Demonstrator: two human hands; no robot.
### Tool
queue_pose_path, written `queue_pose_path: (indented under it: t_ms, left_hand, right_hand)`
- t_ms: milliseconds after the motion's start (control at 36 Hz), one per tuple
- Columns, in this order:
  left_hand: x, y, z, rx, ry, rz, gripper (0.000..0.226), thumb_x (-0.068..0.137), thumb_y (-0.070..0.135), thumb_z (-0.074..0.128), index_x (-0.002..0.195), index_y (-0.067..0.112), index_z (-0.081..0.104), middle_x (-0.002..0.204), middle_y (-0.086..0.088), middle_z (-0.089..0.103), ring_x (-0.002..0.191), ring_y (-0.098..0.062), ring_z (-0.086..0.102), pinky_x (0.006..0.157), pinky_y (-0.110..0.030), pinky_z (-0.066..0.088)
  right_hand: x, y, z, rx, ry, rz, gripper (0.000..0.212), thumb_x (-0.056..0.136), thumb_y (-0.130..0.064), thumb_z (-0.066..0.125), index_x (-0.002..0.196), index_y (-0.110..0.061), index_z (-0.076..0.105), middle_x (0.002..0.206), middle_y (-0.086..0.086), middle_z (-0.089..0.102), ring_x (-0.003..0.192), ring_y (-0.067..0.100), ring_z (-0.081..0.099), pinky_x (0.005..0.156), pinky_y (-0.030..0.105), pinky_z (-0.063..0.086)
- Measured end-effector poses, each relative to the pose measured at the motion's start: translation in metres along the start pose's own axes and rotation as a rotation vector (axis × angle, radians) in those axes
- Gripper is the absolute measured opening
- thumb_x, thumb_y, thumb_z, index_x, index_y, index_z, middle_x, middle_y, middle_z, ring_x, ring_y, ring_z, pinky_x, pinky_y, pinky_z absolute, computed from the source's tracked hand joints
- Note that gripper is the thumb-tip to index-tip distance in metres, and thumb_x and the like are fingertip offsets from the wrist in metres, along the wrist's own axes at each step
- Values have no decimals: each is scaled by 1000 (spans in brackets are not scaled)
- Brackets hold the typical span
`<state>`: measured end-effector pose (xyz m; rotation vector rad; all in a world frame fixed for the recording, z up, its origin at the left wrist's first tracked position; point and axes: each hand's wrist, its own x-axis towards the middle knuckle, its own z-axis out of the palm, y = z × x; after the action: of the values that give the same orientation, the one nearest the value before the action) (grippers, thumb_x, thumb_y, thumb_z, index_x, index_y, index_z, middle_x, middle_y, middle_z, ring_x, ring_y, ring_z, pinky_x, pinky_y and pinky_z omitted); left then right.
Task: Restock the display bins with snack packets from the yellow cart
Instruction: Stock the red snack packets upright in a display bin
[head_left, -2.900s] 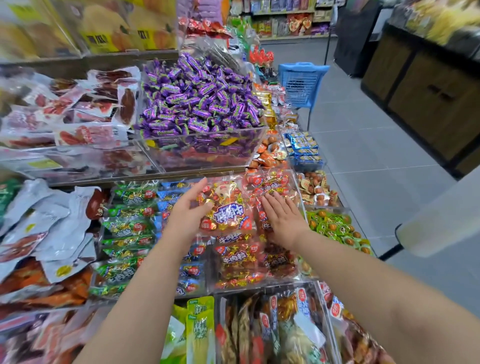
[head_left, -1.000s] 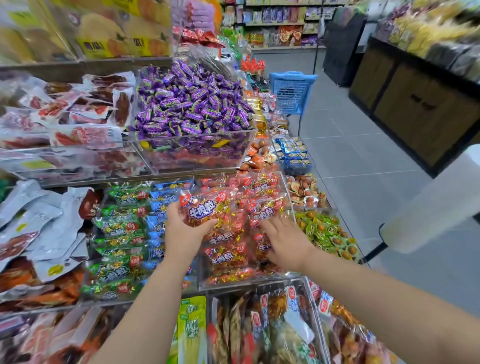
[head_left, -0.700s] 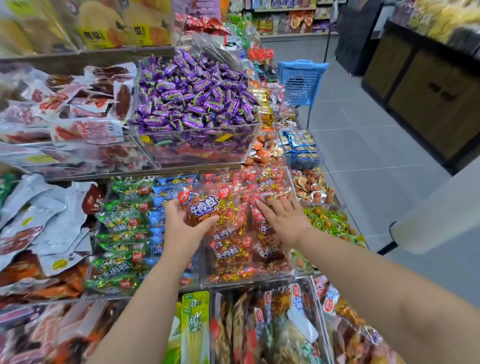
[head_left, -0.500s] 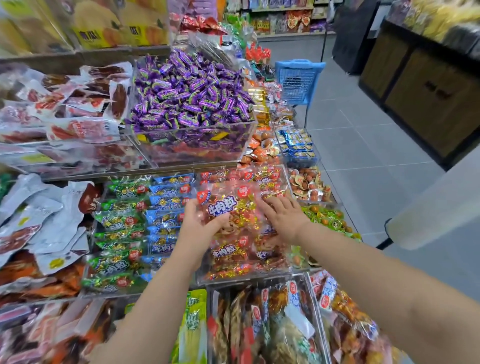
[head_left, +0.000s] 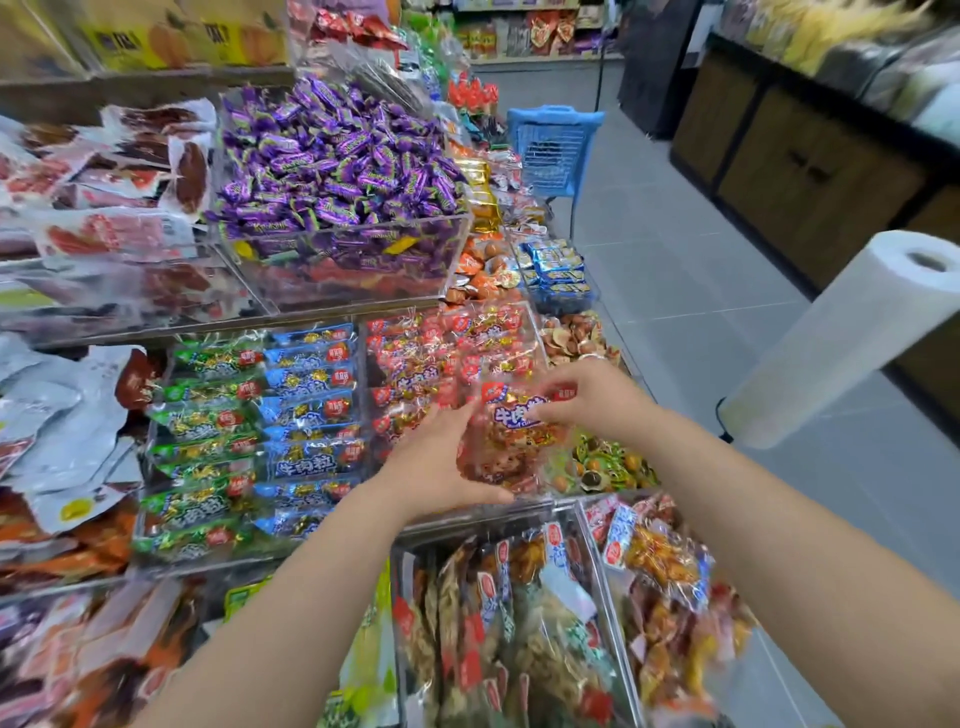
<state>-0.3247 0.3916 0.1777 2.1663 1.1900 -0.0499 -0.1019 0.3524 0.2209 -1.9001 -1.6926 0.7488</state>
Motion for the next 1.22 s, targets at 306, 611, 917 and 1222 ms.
queue_pose_path:
  t_ms: [306, 611, 917, 1222]
  left_hand:
    - [10, -8, -10, 567, 264, 1, 47, 98, 47, 41, 139, 24, 47, 157, 1, 27, 148, -21, 16, 117, -54, 3]
    - [34, -29, 24, 879, 142, -24, 120, 74, 87, 31, 147, 9, -24, 154, -17, -30, 139, -39, -30, 94, -64, -34]
    - [42, -50, 16, 780, 121, -39, 136, 73, 84, 40, 111, 0, -59, 121, -19, -62, 114, -36, -56, 100, -54, -30]
    - [31, -34, -14, 576, 12, 30, 112, 75, 86, 31, 153, 14, -6, 160, -8, -17, 147, -25, -18, 117, -47, -6]
  right_hand:
    - [8, 16, 32, -79, -140, 62, 33, 80, -33, 73, 110, -21, 70, 118, -4, 66, 108, 12, 60, 93, 26, 45]
    - [27, -1, 57, -689, -387, -26, 38, 89, -9, 47, 125, -19, 54, 121, 6, 60, 104, 23, 56, 84, 40, 53]
    - [29, 31, 86, -866, -206, -155, 56, 80, -49, 65, 120, -16, 44, 119, 2, 49, 115, 24, 46, 100, 39, 34]
    - [15, 26, 80, -590, -87, -108, 65, 84, -65, 44, 132, -22, 36, 131, 1, 35, 126, 22, 29, 108, 40, 21]
